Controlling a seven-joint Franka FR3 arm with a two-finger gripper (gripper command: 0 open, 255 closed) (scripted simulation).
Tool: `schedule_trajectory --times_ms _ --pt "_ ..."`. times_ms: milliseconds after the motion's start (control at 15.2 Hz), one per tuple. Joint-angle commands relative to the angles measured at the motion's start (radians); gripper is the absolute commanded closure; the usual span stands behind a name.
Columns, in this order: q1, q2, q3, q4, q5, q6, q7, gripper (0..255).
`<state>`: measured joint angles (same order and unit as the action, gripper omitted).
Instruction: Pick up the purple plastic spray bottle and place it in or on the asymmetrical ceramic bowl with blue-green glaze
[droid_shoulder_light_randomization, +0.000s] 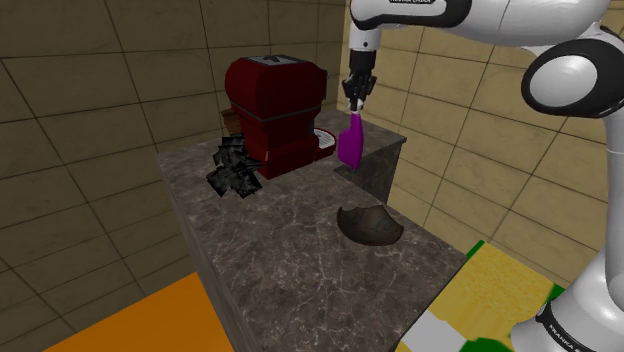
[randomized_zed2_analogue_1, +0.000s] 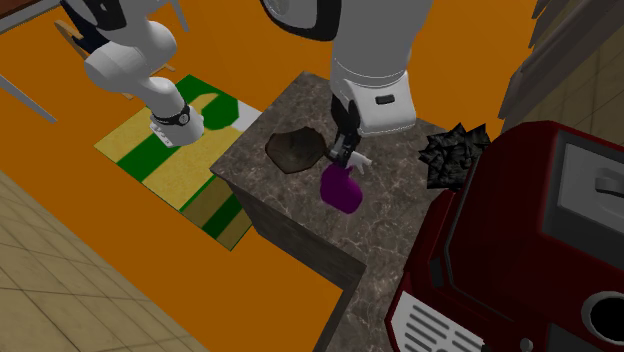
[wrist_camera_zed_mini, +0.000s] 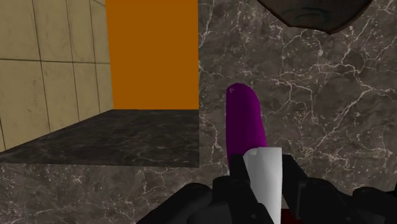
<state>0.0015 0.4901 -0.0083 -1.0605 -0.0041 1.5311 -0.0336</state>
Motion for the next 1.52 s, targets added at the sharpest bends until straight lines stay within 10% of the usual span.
schedule_trajectory --times_ms 0,198,726,1452 --pt "0.001 0.018 0.0 0.058 0.0 -0.04 0.001 255" --pt "0.0 0.043 0.0 0.134 0.0 -0.091 0.0 255" --pt "0.059 -0.299 0.025 -0.273 -0.005 -0.028 0.083 255" --pt "0.13 -0.616 0.091 -0.519 0.011 -0.098 0.221 255"
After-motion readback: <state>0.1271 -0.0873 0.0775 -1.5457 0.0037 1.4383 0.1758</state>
